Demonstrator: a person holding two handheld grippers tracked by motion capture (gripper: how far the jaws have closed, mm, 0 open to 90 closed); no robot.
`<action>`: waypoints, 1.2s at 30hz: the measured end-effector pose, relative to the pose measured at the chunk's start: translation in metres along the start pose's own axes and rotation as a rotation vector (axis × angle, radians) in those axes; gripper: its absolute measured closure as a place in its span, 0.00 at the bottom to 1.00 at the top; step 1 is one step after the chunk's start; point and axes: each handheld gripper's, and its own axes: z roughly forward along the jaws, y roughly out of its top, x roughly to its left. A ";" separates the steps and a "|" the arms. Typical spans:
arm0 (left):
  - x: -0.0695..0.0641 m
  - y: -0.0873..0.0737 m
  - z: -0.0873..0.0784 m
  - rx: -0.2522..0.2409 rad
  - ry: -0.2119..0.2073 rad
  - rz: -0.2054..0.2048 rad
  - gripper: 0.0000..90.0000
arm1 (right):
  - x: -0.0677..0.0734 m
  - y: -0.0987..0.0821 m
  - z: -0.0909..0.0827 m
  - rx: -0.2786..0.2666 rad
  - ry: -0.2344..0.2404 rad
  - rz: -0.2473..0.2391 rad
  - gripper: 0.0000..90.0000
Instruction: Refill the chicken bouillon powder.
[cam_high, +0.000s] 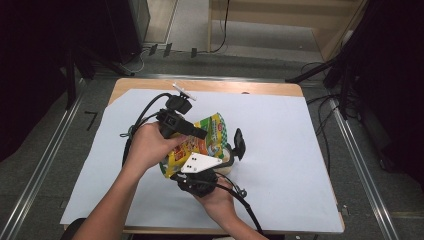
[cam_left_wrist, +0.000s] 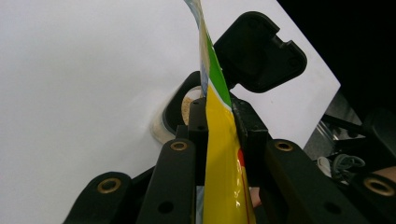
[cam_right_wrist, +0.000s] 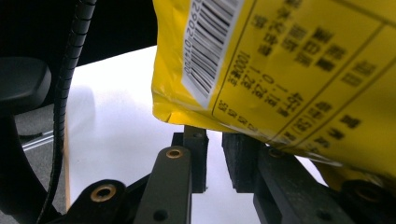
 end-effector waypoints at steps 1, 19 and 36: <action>0.001 0.000 0.000 0.002 -0.006 -0.005 0.89 | 0.000 0.000 0.000 0.000 0.004 -0.004 0.88; 0.011 -0.002 0.011 0.028 -0.051 -0.022 0.87 | -0.003 -0.010 0.003 0.028 0.027 -0.046 0.86; 0.009 -0.002 0.015 0.039 -0.069 0.027 0.89 | -0.003 -0.015 0.007 0.071 0.032 -0.060 0.84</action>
